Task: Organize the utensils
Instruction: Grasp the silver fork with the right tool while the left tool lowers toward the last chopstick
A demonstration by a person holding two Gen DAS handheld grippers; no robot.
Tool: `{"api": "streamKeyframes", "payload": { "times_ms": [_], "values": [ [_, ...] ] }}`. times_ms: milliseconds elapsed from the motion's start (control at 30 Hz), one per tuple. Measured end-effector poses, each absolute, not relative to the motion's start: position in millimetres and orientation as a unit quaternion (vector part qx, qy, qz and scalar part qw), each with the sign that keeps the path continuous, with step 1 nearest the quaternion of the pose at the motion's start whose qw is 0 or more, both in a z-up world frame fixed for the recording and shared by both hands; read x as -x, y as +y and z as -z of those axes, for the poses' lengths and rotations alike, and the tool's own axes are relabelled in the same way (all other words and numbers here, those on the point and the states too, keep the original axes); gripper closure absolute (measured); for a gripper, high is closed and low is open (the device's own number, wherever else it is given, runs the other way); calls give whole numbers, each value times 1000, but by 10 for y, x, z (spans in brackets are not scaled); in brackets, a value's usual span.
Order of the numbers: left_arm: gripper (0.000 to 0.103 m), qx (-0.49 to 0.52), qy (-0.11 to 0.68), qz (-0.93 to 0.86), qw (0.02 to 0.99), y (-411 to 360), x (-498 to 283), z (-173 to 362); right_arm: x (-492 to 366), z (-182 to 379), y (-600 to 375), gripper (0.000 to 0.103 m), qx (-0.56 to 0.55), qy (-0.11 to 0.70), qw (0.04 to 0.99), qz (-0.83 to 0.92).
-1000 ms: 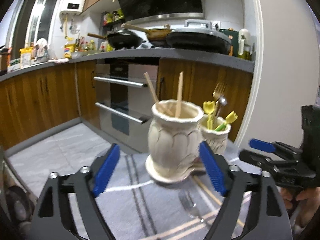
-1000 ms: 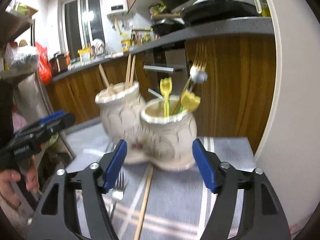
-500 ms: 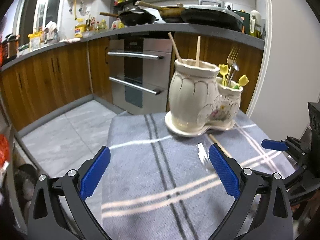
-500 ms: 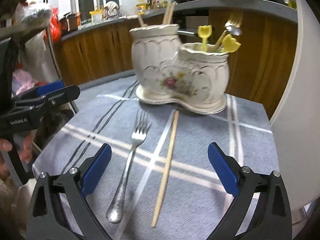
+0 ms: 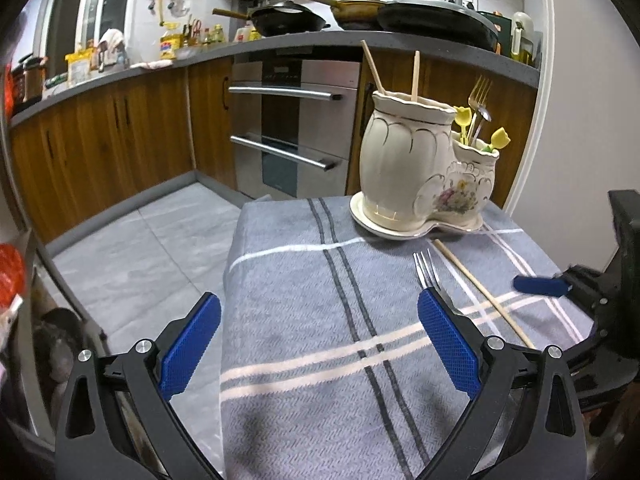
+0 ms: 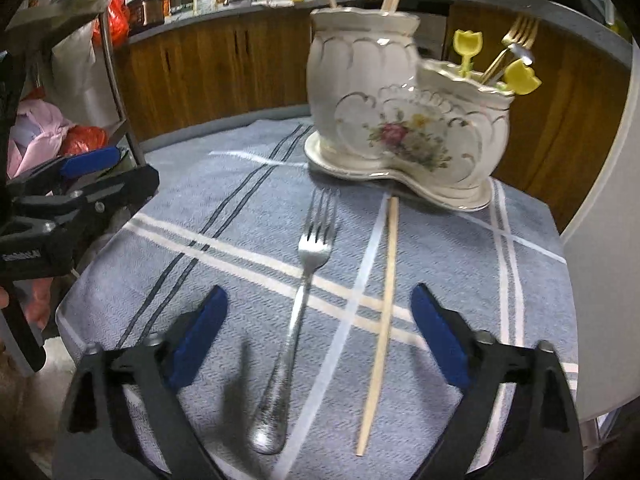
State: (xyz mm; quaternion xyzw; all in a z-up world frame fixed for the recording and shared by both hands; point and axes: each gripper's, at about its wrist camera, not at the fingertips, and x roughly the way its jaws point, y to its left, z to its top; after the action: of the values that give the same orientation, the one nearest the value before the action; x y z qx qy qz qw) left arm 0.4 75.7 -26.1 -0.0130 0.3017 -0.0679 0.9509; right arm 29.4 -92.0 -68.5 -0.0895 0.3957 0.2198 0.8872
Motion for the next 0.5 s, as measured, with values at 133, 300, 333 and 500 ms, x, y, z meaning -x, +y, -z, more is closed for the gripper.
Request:
{"api": "streamKeyframes", "payload": {
  "times_ms": [133, 300, 333, 500],
  "values": [
    [5, 14, 303, 70, 950, 775, 0, 271, -346, 748, -847, 52, 97, 419, 877, -216],
    [5, 15, 311, 65, 948, 797, -32, 307, -395, 788, -795, 76, 99, 434, 869, -216],
    [5, 18, 312, 65, 948, 806, -36, 309, -406, 788, -783, 78, 97, 435, 868, -216],
    [5, 20, 313, 65, 947, 816, -35, 307, -474, 782, -757, 90, 82, 442, 866, -217]
  ]
}}
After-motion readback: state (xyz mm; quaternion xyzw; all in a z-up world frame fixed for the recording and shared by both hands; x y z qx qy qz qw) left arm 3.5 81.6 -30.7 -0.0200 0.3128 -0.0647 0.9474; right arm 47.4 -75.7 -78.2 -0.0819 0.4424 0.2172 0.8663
